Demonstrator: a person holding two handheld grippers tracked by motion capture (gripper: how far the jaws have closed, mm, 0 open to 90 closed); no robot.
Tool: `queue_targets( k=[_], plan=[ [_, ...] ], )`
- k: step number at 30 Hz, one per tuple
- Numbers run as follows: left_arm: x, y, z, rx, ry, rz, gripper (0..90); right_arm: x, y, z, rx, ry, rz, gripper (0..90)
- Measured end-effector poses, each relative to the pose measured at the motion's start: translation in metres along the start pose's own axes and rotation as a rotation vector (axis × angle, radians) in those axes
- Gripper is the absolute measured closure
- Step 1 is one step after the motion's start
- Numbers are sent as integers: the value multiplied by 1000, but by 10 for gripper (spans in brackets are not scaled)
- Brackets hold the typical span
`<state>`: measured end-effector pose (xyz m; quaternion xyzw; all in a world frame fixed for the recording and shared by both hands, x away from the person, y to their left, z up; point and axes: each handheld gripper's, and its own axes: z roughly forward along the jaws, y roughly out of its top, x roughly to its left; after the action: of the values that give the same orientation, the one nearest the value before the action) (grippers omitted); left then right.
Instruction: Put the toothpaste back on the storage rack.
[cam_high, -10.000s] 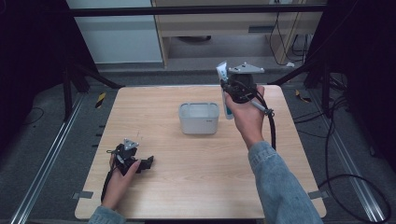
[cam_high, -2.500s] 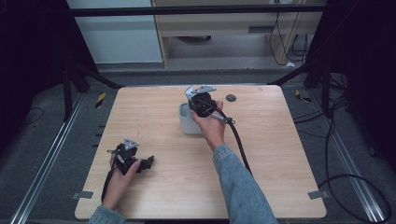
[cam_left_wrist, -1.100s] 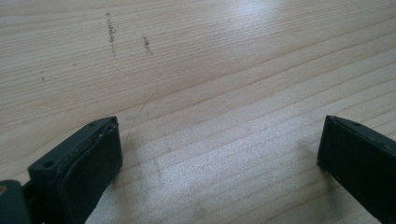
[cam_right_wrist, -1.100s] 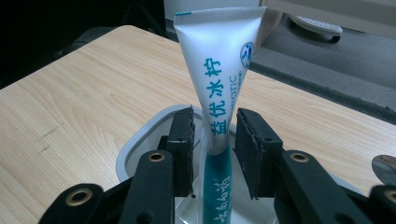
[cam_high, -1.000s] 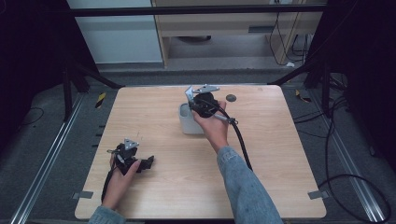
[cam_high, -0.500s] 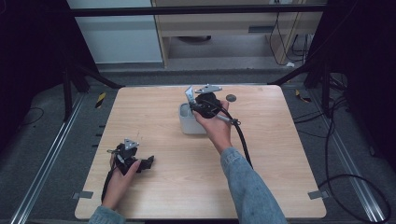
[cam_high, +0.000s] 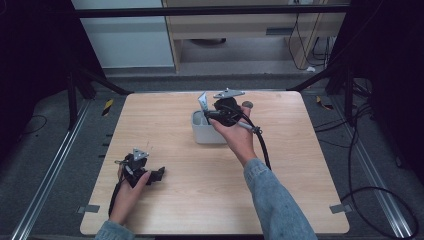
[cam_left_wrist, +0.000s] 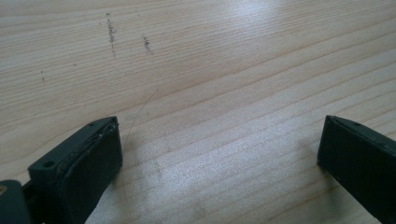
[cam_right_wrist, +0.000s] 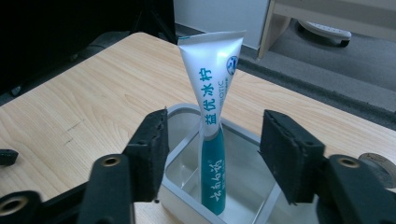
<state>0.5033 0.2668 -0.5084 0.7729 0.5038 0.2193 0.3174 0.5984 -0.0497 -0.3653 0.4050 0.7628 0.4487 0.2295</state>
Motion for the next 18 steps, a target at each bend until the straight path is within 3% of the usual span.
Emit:
queue_targets(
  k=[7, 18],
  plan=[
    [0, 0, 0, 0, 0, 0, 0, -4, -1, -1, 21, -4, -5, 260],
    [0, 0, 0, 0, 0, 0, 0, -8, -1, -13, 45, 12, -5, 118]
  ],
)
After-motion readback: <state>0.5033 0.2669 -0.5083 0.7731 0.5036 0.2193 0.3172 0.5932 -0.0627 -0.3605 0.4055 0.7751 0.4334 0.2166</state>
